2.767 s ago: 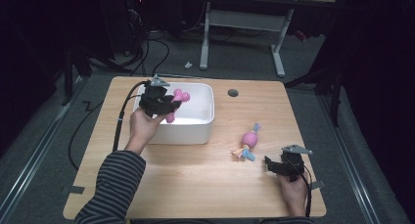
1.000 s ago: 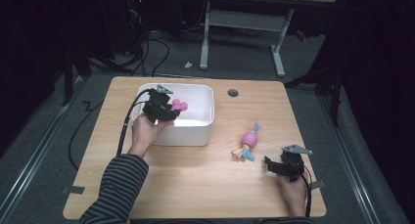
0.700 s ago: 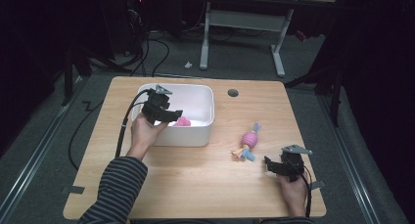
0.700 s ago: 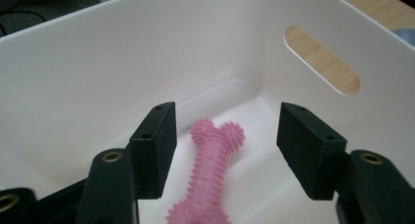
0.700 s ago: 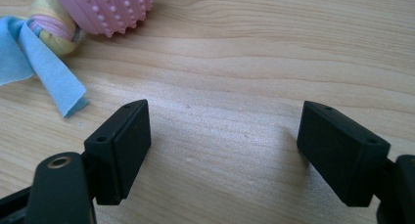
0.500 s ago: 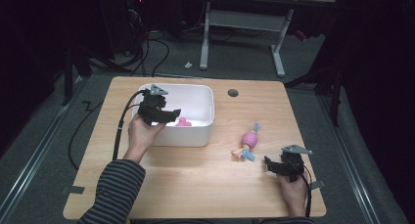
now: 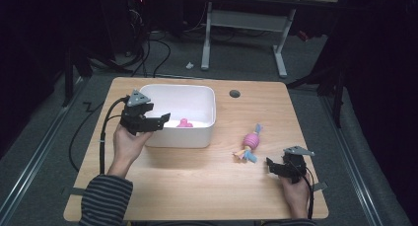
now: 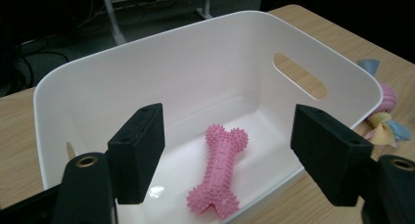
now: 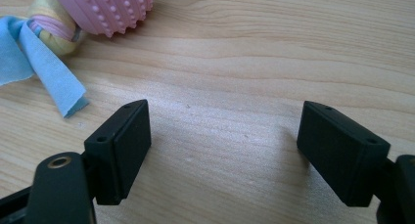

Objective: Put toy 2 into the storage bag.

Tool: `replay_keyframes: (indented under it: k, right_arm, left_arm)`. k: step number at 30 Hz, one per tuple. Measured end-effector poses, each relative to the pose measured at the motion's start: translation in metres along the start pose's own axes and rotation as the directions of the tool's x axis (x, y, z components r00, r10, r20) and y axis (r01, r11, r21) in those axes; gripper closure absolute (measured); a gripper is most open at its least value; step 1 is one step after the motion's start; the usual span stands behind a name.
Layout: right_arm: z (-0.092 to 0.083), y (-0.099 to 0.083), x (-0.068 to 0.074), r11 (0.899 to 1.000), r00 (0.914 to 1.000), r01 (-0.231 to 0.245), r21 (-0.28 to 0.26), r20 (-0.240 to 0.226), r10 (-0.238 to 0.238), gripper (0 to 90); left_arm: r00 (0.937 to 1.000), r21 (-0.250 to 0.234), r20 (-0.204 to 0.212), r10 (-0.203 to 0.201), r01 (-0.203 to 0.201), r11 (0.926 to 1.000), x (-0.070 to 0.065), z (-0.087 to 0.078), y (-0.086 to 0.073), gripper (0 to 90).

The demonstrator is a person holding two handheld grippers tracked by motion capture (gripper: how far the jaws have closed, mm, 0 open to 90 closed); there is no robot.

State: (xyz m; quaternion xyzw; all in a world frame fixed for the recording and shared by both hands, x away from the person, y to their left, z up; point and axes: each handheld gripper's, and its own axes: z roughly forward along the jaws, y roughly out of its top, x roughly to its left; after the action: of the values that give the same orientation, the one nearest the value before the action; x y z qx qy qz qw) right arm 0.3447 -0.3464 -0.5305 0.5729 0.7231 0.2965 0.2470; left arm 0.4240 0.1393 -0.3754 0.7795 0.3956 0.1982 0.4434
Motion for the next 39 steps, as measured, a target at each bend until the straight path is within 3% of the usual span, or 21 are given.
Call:
replay_keyframes:
  k: [11, 22, 34, 39]
  right_arm:
    - [0.000, 0.000, 0.000, 1.000, 1.0000, -0.001, -0.001, 0.002, 0.001, 20.5]
    - [0.000, 0.000, 0.000, 1.000, 1.0000, -0.001, -0.001, 0.002, 0.001, 20.5]
    - [0.000, 0.000, 0.000, 1.000, 1.0000, -0.001, -0.001, 0.002, 0.001, 20.5]
    - [0.000, 0.000, 0.000, 1.000, 1.0000, -0.001, -0.001, 0.002, 0.001, 20.5]
  left_arm:
    - [0.9995, -0.021, -0.013, -0.030, 0.030, 0.9994, 0.004, -0.017, -0.015, 26.4]
    - [0.9968, -0.060, -0.056, -0.057, 0.053, 0.9968, 0.005, -0.039, -0.035, 23.8]
    - [0.9962, -0.054, -0.056, -0.067, 0.064, 0.9965, 0.002, -0.044, -0.056, 22.7]
    - [0.9970, -0.047, -0.058, -0.052, 0.049, 0.9977, -0.001, -0.041, -0.066, 22.2]
